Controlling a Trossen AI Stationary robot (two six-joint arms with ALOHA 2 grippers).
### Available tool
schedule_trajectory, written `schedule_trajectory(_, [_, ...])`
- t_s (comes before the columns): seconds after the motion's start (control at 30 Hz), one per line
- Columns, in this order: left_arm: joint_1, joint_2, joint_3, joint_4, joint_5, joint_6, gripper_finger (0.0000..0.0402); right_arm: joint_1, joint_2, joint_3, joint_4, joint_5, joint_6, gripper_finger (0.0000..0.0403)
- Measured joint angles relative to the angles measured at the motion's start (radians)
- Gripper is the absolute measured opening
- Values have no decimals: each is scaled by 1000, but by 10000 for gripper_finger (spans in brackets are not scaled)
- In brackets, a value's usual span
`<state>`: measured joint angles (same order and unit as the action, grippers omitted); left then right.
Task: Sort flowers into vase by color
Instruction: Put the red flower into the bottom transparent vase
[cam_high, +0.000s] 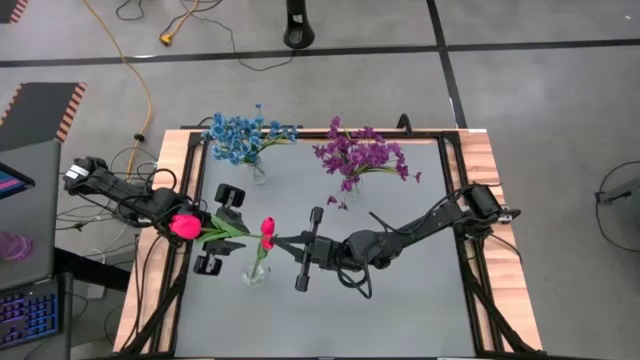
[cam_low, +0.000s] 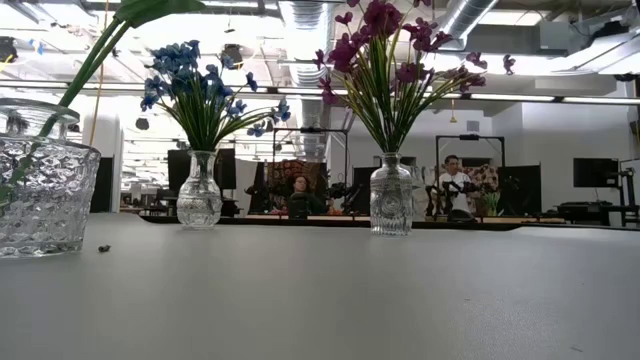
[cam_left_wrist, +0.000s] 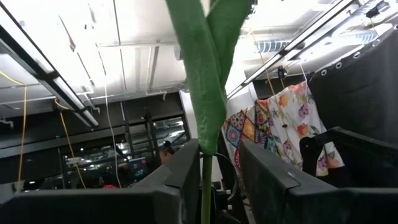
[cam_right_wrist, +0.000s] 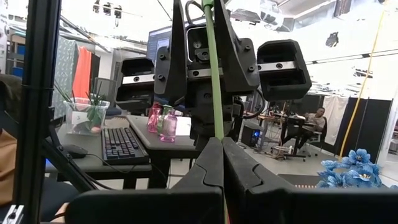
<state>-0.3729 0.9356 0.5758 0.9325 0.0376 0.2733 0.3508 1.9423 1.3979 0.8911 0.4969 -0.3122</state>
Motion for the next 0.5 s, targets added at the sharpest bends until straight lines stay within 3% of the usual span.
schedule_trajectory(0.33, [0,0,0,1,-1,0,9,1,0,0,3,-1,-2,32])
schedule_trajectory(0.5, [0,0,0,1,-1,-5,8,2,0,0,7,-1,-2,62])
